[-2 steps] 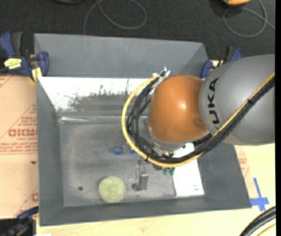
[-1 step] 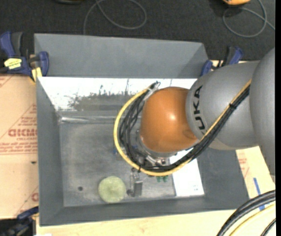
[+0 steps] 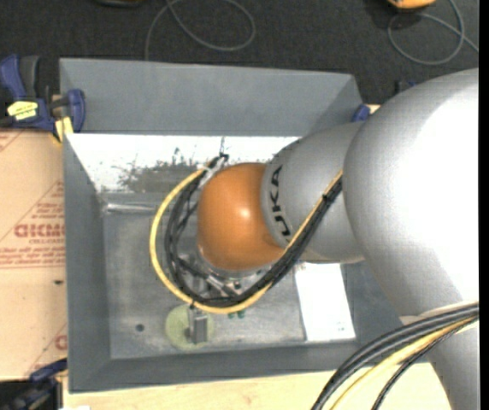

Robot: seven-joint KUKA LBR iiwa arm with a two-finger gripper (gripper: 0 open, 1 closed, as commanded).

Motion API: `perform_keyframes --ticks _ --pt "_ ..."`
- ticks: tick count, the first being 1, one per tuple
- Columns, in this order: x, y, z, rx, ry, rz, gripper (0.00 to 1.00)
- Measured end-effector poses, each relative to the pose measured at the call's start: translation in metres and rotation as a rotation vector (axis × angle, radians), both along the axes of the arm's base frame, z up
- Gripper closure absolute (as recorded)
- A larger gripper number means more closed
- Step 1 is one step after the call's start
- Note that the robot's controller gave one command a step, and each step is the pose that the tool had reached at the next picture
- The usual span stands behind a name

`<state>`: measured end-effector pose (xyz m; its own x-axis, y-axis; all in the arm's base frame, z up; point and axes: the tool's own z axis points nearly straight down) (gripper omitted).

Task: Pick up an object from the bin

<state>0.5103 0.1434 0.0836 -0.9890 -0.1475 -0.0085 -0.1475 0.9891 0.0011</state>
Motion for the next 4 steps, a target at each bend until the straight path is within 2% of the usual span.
perform_keyframes --ticks 1,2,3,4 --pt "-0.026 -0.005 -0.007 0.000 0.003 0.055 1.00" --pt "-0.026 -0.005 -0.007 0.000 0.003 0.054 1.00" --pt "-0.014 -0.061 0.020 -0.002 0.007 0.112 1.00" --pt "-0.007 -0.089 0.027 -0.006 0.002 0.110 1.00"
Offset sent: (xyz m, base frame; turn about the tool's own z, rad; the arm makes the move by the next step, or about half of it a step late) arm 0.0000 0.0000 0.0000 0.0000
